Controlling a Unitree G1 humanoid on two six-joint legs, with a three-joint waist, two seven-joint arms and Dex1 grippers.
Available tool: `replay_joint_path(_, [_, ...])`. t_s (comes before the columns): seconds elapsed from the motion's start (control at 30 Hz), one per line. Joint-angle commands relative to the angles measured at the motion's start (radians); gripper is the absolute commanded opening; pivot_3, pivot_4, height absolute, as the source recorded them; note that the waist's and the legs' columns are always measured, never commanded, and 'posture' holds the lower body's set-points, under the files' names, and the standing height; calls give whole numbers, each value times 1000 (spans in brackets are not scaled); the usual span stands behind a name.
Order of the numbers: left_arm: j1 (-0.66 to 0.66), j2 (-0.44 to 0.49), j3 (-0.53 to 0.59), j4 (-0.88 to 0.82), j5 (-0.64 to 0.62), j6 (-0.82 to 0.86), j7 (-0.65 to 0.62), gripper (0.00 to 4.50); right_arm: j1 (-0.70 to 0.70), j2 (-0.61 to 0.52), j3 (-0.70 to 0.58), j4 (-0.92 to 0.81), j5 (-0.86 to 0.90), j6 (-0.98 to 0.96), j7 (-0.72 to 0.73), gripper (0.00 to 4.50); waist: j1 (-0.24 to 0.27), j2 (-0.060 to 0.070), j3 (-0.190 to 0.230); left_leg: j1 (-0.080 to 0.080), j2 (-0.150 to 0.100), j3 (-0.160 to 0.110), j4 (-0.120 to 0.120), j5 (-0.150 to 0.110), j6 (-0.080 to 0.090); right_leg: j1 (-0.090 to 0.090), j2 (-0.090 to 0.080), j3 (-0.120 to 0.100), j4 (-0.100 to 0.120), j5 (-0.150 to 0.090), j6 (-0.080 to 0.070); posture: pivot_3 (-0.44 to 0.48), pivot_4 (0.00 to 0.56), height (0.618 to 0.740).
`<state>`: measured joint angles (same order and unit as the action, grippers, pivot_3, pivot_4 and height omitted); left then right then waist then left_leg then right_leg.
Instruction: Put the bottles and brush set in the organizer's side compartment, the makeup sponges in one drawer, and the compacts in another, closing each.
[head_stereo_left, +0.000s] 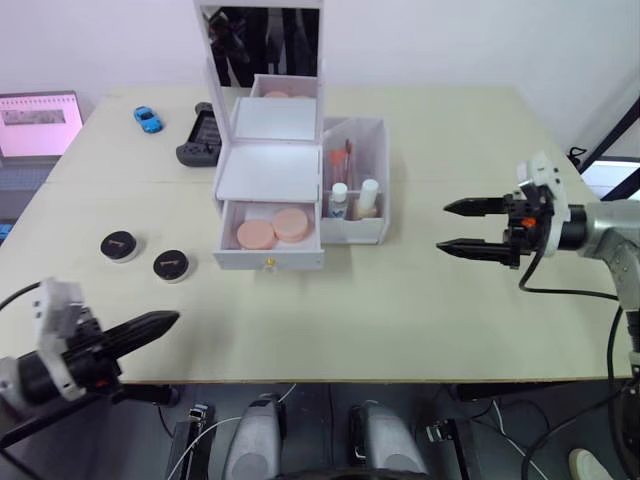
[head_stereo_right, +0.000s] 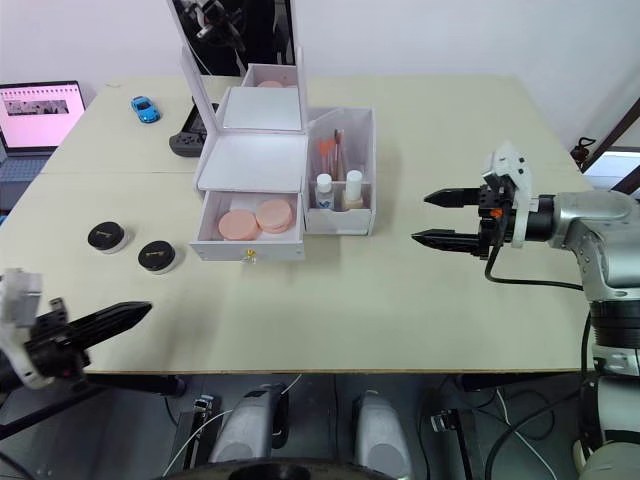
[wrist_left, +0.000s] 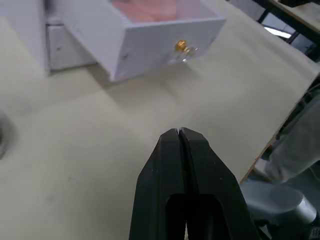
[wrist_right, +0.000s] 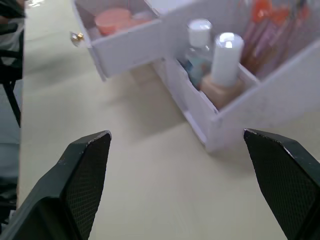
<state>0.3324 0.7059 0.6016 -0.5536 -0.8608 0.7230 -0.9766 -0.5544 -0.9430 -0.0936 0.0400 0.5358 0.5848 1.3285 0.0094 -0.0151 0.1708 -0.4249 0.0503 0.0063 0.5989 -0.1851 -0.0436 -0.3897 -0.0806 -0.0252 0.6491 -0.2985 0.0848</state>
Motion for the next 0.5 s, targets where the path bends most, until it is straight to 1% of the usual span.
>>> replay_joint_path(0.03, [-80, -42, -111, -78, -25, -2, 102, 58, -21, -7, -31, -123, 61, 47, -15, 4500, 3, 0, 0, 0, 0, 0, 0, 0, 0, 0, 0, 0, 0, 0, 0, 0, 150, 740])
replay_joint_path(0.13, [-133, -86, -162, -68, 2, -22, 169, 58, -12, 2, -43, -192, 104, 91, -42, 4500, 3, 0, 0, 0, 0, -1, 1, 0, 0, 1, 1, 0, 0, 2, 3, 0, 150, 740])
replay_joint_path(0.3, [-202, -154, -251, -33, 66, -73, 261, 58, 17, 38, -69, -314, 175, 151, -126, 4500, 3, 0, 0, 0, 0, -1, 1, 0, 0, 1, 1, 0, 1, 2, 3, 0, 150, 740])
replay_joint_path(0.5, [-261, -178, -333, 20, 129, -102, 311, 58, 17, 50, -64, -391, 217, 220, -221, 4500, 4, 0, 0, 0, 0, -1, 1, 0, 0, 1, 1, 0, 1, 2, 3, 0, 150, 740])
